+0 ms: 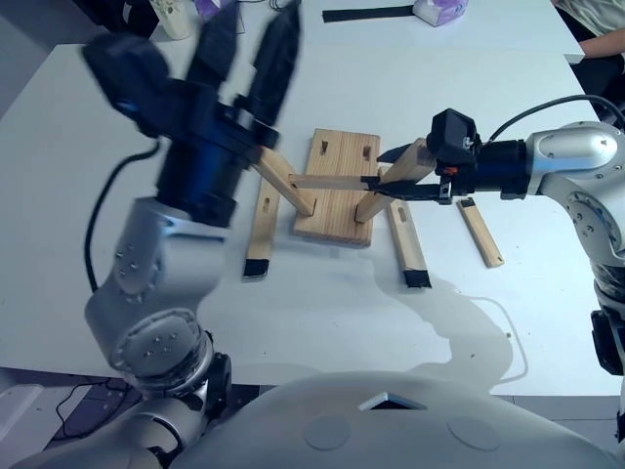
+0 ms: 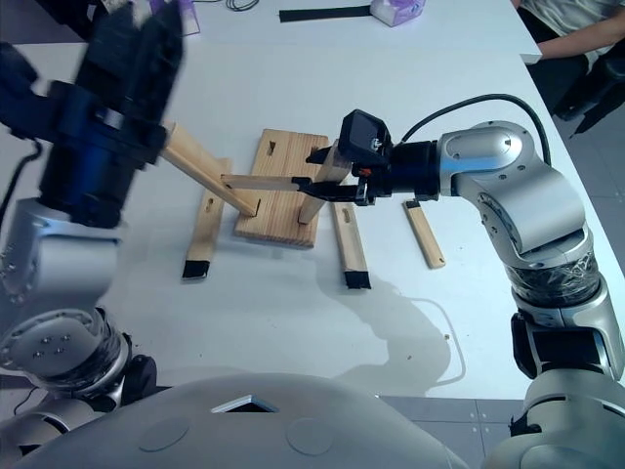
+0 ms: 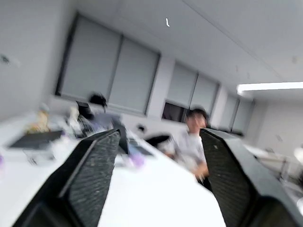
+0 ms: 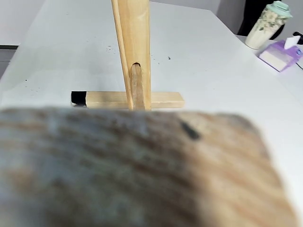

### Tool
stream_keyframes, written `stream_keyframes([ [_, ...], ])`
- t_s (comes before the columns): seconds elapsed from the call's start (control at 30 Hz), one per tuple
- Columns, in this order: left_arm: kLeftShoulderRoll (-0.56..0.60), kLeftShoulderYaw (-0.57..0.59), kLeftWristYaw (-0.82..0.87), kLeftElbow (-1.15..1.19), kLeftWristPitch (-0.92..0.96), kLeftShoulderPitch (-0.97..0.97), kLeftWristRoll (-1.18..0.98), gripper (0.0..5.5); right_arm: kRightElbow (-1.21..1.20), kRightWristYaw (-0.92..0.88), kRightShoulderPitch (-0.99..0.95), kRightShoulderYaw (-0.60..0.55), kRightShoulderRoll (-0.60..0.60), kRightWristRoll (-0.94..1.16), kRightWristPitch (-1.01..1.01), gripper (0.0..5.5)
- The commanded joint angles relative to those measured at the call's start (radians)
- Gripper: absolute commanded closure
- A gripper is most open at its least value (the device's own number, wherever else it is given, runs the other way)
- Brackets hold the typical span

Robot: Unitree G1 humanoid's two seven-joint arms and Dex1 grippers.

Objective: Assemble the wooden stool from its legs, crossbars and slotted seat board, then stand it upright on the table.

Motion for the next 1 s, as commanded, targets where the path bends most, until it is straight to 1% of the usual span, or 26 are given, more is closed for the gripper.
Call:
stream_keyframes([
  [0.03, 0.015, -0.099, 0.066, 0.023, 0.099, 0.007, 0.045, 3.16, 0.030, -0.009, 0.007, 0.031, -0.017, -0.025, 0.032, 3.49],
  [0.13, 0.037, -0.193, 0.056, 0.093, 0.143, 0.007, 0.133, 3.65, 0.044, -0.017, -0.014, 0.036, -0.003, -0.023, 0.036, 3.49],
  [0.27, 0.040, -0.269, 0.059, 0.160, 0.155, 0.033, 0.252, 4.37, 0.063, -0.004, -0.065, 0.058, 0.017, -0.023, 0.034, 3.49],
  [0.47, 0.089, -0.380, -0.024, 0.275, 0.163, 0.174, 0.368, 5.44, 0.073, 0.001, -0.116, 0.071, 0.039, -0.015, 0.048, 3.49],
  [0.53, 0.109, -0.386, -0.050, 0.298, 0.145, 0.208, 0.407, 5.50, 0.075, 0.002, -0.123, 0.073, 0.044, -0.013, 0.051, 3.49],
  [0.63, 0.099, -0.353, -0.080, 0.312, 0.099, 0.216, 0.453, 5.50, 0.070, 0.001, -0.123, 0.069, 0.049, -0.006, 0.059, 3.49],
  [0.73, 0.033, -0.299, -0.091, 0.274, 0.009, 0.180, 0.465, 5.50, 0.070, 0.003, -0.123, 0.066, 0.047, -0.006, 0.064, 3.49],
  [0.83, -0.049, -0.228, -0.097, 0.196, -0.062, 0.109, 0.430, 5.50, 0.068, 0.007, -0.123, 0.063, 0.043, -0.005, 0.066, 3.49],
  [0.9, -0.067, -0.198, -0.105, 0.172, -0.057, 0.075, 0.420, 5.50, 0.070, 0.011, -0.125, 0.065, 0.040, -0.006, 0.066, 3.49],
  [1.0, -0.064, -0.188, -0.127, 0.143, -0.031, 0.051, 0.413, 5.50, 0.082, 0.022, -0.138, 0.073, 0.040, -0.011, 0.060, 3.49],
])
